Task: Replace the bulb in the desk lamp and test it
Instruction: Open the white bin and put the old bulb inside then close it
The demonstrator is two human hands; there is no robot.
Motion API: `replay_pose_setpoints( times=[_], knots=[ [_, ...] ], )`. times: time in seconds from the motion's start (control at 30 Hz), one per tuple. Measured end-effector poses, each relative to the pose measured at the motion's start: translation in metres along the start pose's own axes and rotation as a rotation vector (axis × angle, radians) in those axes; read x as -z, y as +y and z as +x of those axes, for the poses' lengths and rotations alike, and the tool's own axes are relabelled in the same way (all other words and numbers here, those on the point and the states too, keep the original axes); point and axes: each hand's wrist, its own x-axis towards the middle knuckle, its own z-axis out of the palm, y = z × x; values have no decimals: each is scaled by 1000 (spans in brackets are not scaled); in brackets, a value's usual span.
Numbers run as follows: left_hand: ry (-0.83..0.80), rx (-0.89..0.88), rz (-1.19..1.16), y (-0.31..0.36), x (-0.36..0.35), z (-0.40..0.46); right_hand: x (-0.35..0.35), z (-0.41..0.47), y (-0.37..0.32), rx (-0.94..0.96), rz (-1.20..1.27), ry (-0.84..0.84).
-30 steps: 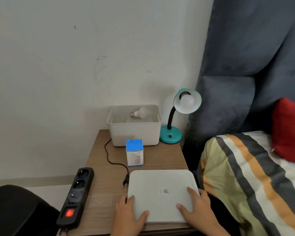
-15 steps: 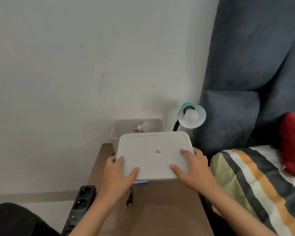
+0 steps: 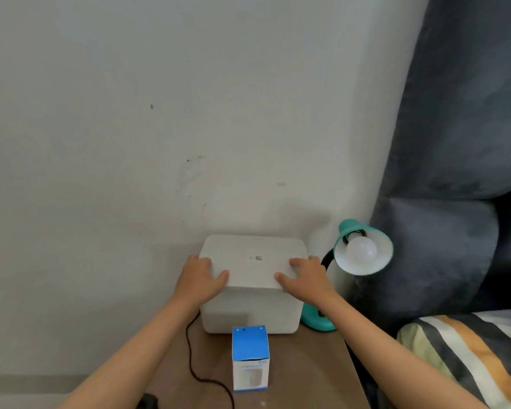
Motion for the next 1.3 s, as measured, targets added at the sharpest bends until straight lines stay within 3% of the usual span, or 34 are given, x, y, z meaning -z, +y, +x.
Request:
replay_pose_setpoints(
  times=[0.23, 0.47, 0.67, 0.9, 1.0, 1.3],
  knots=[
    [-47, 46, 21, -13, -20, 15, -22, 35, 5, -50, -42, -37],
    [12, -10, 57, -21, -30, 17, -33, 40, 16, -23, -51, -43],
    [17, -31, 104, -24, -36, 16, -41, 51, 23, 27, -231, -145],
    [-209, -46, 202, -30, -33, 40, -38, 79, 21, 58, -322, -203],
    [-274, -61, 279, -28, -36, 54, -42, 91, 22, 76, -322, -174],
    [-244, -100, 308, -32, -40, 63, -55, 101, 31, 116, -292, -55]
  ],
)
